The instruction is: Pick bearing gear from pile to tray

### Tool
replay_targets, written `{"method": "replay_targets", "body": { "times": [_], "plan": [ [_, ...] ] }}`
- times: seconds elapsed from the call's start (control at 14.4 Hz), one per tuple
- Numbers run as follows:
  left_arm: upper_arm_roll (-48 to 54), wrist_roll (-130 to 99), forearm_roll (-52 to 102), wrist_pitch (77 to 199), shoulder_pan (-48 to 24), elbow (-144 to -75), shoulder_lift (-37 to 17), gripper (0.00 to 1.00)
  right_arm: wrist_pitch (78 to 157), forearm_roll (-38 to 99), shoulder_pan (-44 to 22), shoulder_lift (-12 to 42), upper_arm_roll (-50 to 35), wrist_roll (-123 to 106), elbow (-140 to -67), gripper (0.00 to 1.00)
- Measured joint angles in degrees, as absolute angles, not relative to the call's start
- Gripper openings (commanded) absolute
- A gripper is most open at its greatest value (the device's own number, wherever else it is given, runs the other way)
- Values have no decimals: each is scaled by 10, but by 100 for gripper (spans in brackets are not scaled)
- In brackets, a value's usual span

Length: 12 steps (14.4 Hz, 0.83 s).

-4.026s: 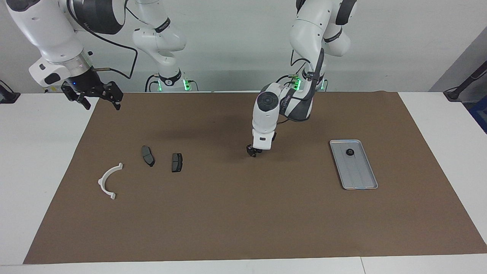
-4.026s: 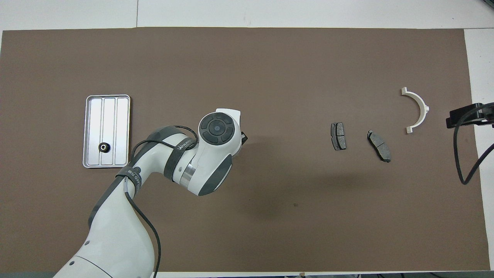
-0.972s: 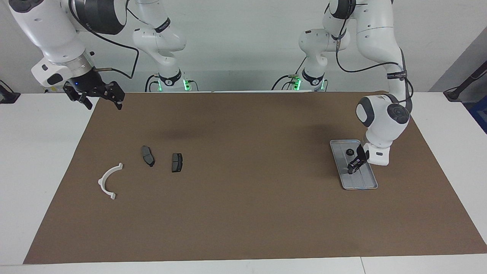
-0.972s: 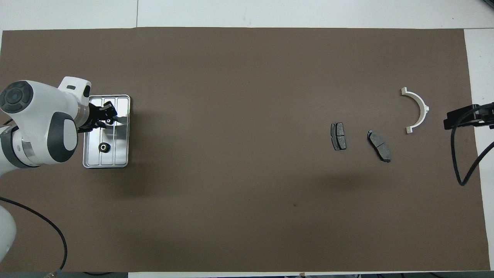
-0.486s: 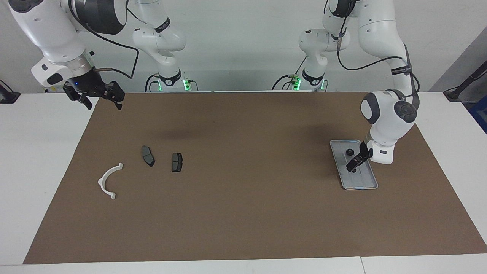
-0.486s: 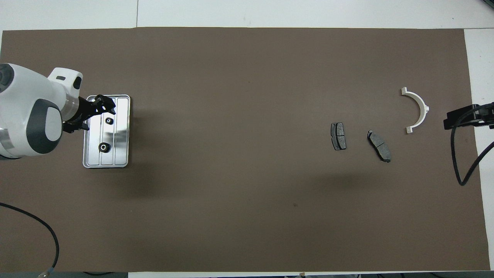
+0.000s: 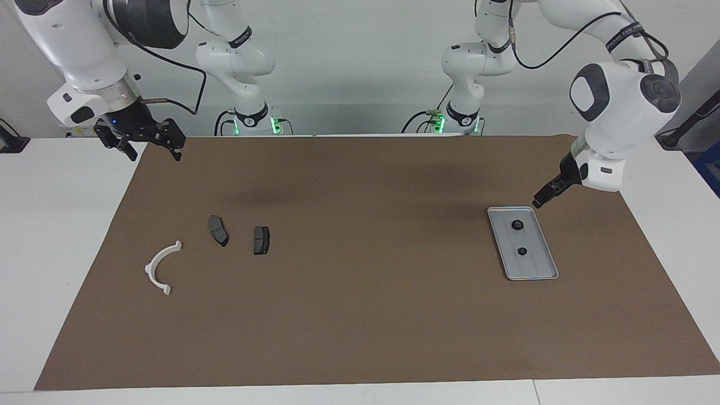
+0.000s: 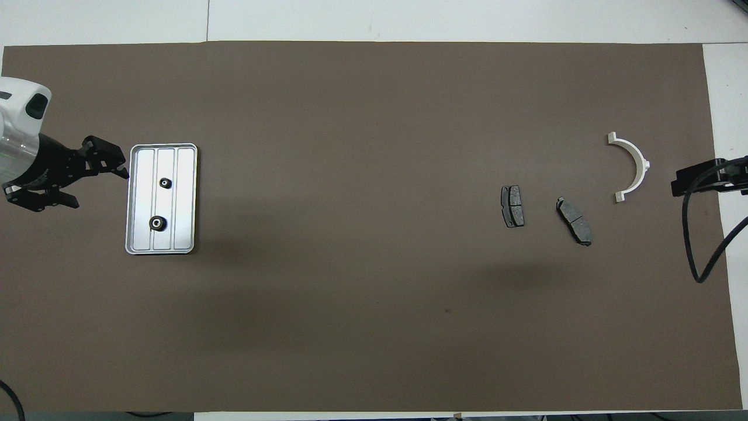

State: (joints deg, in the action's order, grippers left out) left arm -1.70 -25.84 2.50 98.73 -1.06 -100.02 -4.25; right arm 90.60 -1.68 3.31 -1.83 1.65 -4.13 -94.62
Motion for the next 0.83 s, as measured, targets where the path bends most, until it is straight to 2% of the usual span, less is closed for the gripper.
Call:
{"method": "replay_targets", "body": {
  "times": [0.35,0.83],
  "plan": [
    [-51,-173,25,921,-1,-1000,7,100,905,-17,33,-19,17,-41,-947,100],
    [-44,-140,25,923,-1,-1001,9,100,905,-17,33,-19,17,-41,-949,100]
  ]
}}
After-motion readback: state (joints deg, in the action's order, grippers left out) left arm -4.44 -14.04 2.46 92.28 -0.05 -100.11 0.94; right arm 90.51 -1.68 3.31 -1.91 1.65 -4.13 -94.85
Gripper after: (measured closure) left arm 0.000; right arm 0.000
